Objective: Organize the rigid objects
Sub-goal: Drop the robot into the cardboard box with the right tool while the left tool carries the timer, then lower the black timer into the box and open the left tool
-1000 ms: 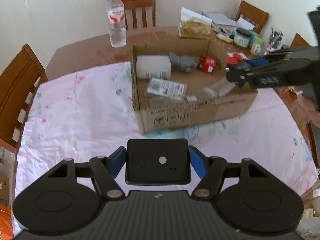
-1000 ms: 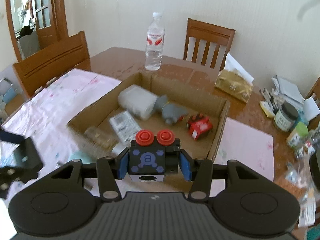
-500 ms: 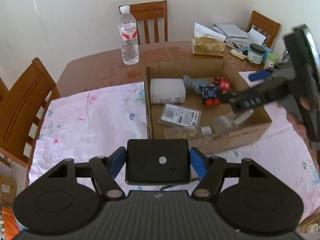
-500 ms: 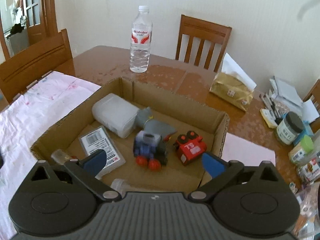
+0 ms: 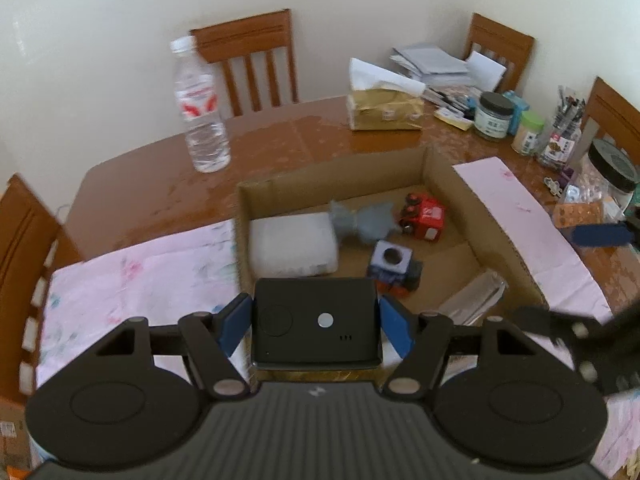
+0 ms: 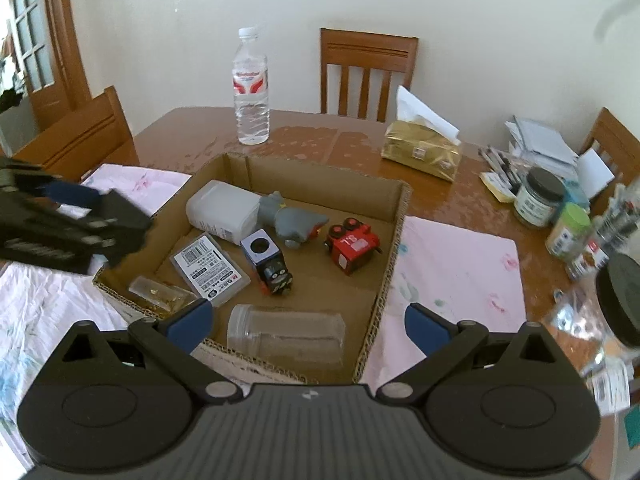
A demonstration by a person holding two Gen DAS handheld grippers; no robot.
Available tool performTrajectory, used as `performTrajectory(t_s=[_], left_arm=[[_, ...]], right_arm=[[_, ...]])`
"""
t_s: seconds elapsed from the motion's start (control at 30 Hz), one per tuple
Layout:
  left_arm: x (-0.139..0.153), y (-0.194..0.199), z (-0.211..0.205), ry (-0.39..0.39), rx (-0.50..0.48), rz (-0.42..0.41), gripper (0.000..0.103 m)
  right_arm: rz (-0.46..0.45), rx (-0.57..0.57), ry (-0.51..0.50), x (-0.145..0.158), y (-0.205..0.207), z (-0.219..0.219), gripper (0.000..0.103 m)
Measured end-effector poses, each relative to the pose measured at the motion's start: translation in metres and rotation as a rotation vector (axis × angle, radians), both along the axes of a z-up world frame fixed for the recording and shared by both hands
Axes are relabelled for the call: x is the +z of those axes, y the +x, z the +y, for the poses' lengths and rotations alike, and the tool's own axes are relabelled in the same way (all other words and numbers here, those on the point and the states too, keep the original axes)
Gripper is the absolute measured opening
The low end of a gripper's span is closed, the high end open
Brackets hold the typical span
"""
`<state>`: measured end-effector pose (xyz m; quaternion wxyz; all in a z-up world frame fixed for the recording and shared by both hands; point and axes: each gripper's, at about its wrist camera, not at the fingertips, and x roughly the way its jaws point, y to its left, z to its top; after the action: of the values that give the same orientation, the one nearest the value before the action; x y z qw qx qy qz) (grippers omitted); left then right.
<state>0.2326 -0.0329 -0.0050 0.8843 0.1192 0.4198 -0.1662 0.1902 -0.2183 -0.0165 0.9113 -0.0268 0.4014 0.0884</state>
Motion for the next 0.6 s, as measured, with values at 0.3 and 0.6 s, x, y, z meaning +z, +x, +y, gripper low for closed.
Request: performTrajectory(t_s=[0.3,0.6], left_arm=[[-0.031,0.028,-0.021,0.053,-0.022,0.044,0.069],[-0.046,0.045,-0.009,0.081,0.033,0.042,0.070]], right_arm=[[-0.014,-0.062,0.002,0.007,-0.011,-0.011,0.103],[-0.005,-0.061,0.009,0.005,-0.008,-0.006,0.103]])
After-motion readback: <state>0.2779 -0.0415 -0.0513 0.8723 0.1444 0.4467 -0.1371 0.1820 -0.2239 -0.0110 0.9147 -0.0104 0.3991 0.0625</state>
